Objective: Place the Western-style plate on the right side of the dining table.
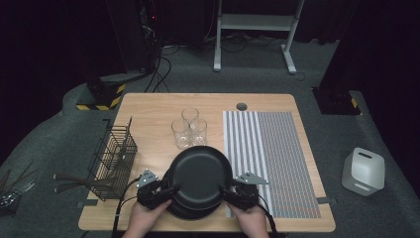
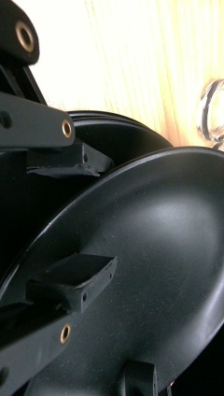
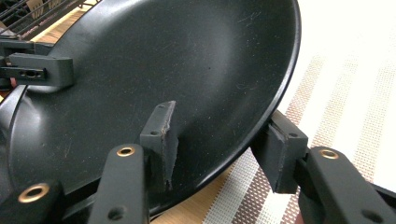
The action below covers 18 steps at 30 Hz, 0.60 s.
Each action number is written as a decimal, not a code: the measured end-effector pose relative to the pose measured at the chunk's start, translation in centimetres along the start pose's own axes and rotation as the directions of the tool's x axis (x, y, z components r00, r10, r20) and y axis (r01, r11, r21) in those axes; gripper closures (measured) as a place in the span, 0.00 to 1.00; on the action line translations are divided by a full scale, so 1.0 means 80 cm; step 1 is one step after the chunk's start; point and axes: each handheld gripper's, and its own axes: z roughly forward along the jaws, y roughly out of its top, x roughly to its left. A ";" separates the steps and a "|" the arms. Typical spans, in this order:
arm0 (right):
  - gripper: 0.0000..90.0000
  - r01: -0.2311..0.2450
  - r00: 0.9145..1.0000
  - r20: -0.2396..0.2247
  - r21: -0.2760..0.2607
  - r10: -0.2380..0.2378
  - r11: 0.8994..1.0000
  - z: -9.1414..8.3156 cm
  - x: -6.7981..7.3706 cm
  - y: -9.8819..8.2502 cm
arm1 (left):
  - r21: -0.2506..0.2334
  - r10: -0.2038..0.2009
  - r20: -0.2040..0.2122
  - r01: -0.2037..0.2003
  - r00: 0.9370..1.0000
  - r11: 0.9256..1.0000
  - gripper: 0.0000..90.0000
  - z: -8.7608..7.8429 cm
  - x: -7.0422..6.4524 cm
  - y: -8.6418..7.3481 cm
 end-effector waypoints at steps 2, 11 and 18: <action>0.57 0.006 1.000 0.000 -0.002 -0.006 1.000 0.001 0.000 0.000 | -0.012 -0.008 -0.006 0.008 1.000 1.000 0.59 -0.001 0.000 -0.002; 0.57 0.006 1.000 -0.009 -0.017 -0.006 1.000 0.002 -0.003 -0.003 | -0.046 0.000 -0.009 -0.001 1.000 0.999 0.61 -0.005 0.000 -0.006; 0.58 -0.011 1.000 -0.011 -0.016 0.011 1.000 0.002 -0.002 -0.003 | -0.055 0.002 -0.015 -0.003 1.000 0.998 0.62 -0.006 -0.001 -0.008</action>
